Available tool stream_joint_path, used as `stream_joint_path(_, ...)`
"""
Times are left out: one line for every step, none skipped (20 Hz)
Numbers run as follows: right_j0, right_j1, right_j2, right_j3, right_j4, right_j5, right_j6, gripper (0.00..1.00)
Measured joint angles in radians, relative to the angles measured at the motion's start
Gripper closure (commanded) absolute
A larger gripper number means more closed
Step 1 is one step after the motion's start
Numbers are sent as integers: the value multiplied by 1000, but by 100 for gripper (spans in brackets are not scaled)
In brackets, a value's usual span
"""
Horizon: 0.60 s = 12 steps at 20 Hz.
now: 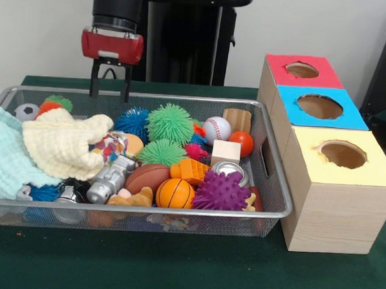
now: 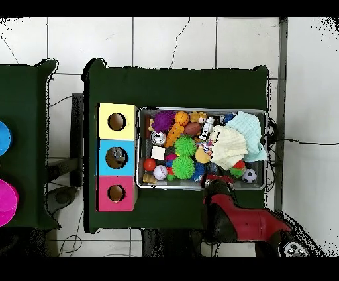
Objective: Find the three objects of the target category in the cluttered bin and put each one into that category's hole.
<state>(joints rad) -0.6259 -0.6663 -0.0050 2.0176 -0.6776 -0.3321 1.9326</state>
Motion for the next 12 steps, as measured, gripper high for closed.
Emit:
stream_joint_path(5, 3, 0, 1, 1, -9, 0, 0)
stream_joint_path(10, 10, -1, 1, 1, -22, 0, 0)
stream_joint_path(13, 15, -1, 1, 2, -31, 0, 0)
stream_joint_path(14, 23, -2, 1, 2, -43, 0, 0)
stream_joint_path(15, 30, -2, 0, 3, -55, 0, 0)
stream_joint_path(15, 37, -3, 1, 3, -64, 0, 0)
stream_joint_path(15, 41, -4, 1, 3, -68, 0, 0)
stream_joint_path(15, 54, -7, 0, 4, -82, 0, 0)
stream_joint_path(16, 67, -11, -2, 5, -94, 0, 0)
stream_joint_path(16, 76, -15, -3, 5, -102, 0, 0)
stream_joint_path(15, 87, -19, -5, 5, -111, 0, 0)
stream_joint_path(15, 99, -24, -7, 5, -119, 0, 0)
